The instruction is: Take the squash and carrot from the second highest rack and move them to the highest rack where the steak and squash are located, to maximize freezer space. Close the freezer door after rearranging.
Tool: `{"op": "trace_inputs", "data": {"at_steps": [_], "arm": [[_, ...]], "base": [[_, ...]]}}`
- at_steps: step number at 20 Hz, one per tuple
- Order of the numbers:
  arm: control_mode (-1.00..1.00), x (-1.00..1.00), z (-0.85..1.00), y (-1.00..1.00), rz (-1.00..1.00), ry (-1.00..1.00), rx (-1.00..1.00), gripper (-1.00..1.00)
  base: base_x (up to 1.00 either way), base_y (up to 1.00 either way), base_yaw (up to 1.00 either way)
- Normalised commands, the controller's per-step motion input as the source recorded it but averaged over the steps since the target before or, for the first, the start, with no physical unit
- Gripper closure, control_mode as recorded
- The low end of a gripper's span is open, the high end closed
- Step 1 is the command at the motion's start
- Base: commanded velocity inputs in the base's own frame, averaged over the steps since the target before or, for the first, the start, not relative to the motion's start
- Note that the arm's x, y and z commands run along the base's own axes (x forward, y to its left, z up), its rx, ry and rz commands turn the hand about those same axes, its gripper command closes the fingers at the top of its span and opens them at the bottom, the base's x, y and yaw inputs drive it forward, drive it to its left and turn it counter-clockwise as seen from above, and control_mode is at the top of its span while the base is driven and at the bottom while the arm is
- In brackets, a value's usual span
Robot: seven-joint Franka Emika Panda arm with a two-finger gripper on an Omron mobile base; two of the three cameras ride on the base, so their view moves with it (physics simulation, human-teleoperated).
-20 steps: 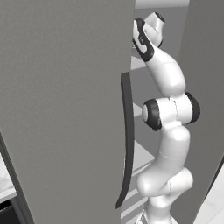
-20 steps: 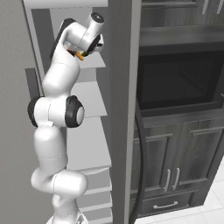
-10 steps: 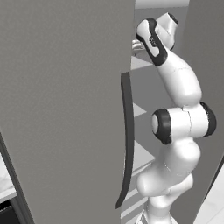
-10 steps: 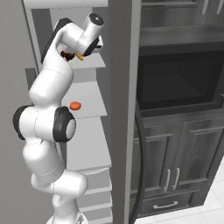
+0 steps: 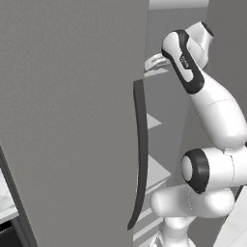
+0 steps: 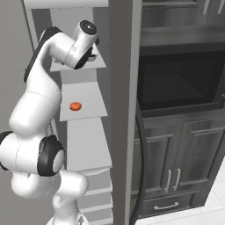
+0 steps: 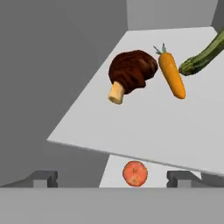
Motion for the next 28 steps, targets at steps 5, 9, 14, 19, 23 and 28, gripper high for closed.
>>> {"op": "trace_inputs", "data": {"at_steps": [5, 9, 14, 19, 23, 28], "arm": [[-1.0, -0.73, -0.19, -0.09, 0.25, 0.0, -0.02, -1.0], [-1.0, -0.63, -0.31, -0.11, 0.45, -0.03, -0.05, -1.0], [-1.0, -0.43, -0.36, -0.12, 0.58, -0.08, -0.1, -1.0], [-1.0, -0.1, -0.37, -0.1, 0.63, -0.42, -0.04, -1.0], [-1.0, 0.0, -0.3, -0.02, 0.31, -0.8, 0.0, -1.0], [-1.0, 0.05, -0.23, -0.02, 0.0, -0.11, -0.04, -1.0]], "base": [[0.0, 0.0, 0.0], [0.0, 0.0, 0.0], [0.0, 0.0, 0.0], [0.0, 0.0, 0.0], [0.0, 0.0, 0.0], [0.0, 0.0, 0.0]]}}
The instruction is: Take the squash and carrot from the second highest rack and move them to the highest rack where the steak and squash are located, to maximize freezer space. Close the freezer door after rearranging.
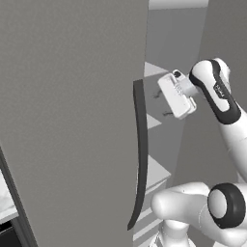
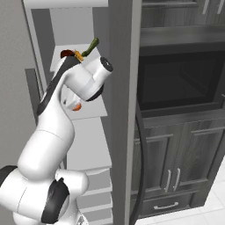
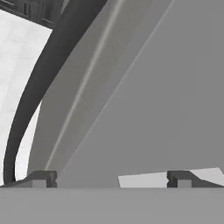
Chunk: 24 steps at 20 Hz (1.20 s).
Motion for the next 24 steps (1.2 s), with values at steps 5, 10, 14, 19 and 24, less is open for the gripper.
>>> {"op": "trace_inputs", "data": {"at_steps": [5, 10, 14, 19, 24], "arm": [[-1.0, 0.34, -0.19, 0.08, 0.0, 0.04, -0.18, -1.0], [-1.0, 0.45, -0.28, 0.0, 0.0, 0.02, -0.04, -1.0], [-1.0, 0.31, -0.4, 0.0, 0.0, 0.0, 0.0, -1.0], [-1.0, 0.3, -0.3, 0.01, 0.0, 0.0, 0.0, -1.0], [-1.0, 0.32, -0.2, 0.09, 0.0, 0.0, 0.0, -1.0]], "base": [[0.0, 0.0, 0.0], [0.0, 0.0, 0.0], [0.0, 0.0, 0.0], [0.0, 0.0, 0.0], [0.0, 0.0, 0.0]]}}
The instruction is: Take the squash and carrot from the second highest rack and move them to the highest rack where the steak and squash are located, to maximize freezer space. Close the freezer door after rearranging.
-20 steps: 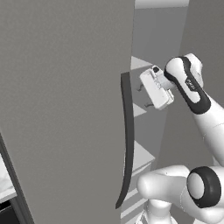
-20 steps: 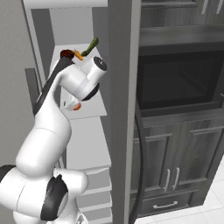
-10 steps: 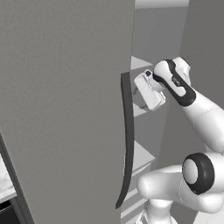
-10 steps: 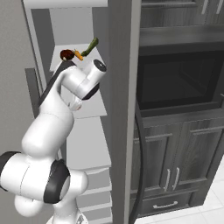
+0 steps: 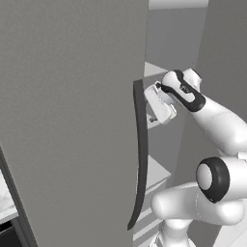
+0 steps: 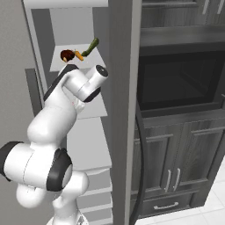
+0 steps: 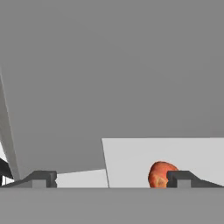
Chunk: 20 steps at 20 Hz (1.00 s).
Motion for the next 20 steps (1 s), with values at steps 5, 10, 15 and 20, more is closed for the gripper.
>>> {"op": "trace_inputs", "data": {"at_steps": [5, 10, 15, 20], "arm": [[-1.0, 0.28, -0.23, 0.19, 0.0, 0.0, 0.0, -1.0], [-1.0, 0.21, -0.25, 0.21, 0.0, 0.0, 0.0, -1.0], [-1.0, 0.18, -0.21, 0.14, 0.0, 0.0, 0.0, -1.0], [-1.0, 0.17, -0.2, 0.07, 0.0, 0.01, 0.0, -1.0]], "base": [[0.0, 0.0, 0.0], [0.0, 0.0, 0.0], [0.0, 0.0, 0.0], [0.0, 0.0, 0.0]]}}
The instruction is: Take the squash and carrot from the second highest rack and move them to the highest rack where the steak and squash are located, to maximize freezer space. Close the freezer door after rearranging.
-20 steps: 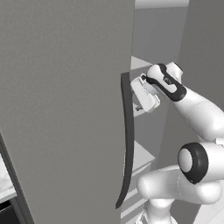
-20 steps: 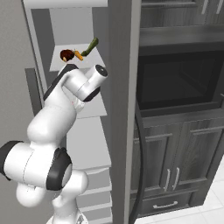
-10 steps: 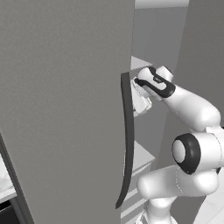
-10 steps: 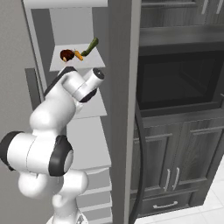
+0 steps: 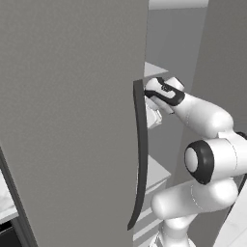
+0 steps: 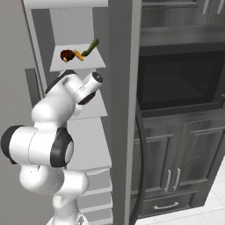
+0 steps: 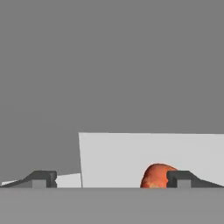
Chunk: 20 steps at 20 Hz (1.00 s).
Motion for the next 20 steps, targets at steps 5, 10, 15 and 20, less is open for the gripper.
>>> {"op": "trace_inputs", "data": {"at_steps": [5, 10, 15, 20], "arm": [[-1.0, 0.22, -0.18, 0.01, 0.0, 0.03, 0.0, -1.0], [-1.0, 0.3, -0.19, 0.0, 0.0, 0.04, 0.0, -1.0], [-1.0, 0.33, -0.18, 0.04, 0.0, 0.01, 0.0, -1.0], [-1.0, 0.34, -0.16, 0.06, 0.0, 0.0, 0.0, -1.0]], "base": [[0.0, 0.0, 0.0], [0.0, 0.0, 0.0], [0.0, 0.0, 0.0], [0.0, 0.0, 0.0]]}}
